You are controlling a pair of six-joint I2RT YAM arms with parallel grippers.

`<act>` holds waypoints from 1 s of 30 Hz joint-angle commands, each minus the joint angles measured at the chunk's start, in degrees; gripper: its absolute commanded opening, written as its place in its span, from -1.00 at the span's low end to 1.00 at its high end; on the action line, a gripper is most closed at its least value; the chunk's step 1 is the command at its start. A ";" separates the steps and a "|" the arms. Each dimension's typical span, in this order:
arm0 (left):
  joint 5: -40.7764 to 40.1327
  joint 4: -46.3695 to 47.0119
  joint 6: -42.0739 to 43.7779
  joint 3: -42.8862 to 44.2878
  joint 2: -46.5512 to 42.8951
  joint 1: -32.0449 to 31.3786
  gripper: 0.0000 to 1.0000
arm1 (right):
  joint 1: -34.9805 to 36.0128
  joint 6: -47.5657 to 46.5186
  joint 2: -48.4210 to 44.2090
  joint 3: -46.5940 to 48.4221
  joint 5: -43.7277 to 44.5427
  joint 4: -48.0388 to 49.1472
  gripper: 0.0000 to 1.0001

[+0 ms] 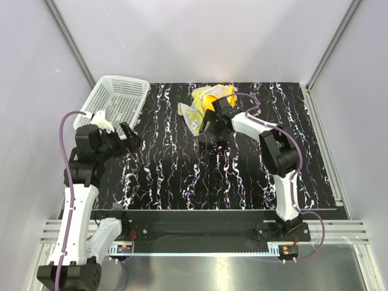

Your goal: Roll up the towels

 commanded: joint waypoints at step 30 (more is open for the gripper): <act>-9.51 -13.10 4.15 1.96 -9.08 -1.63 0.98 | 4.24 2.02 16.92 25.34 6.63 -10.19 -1.00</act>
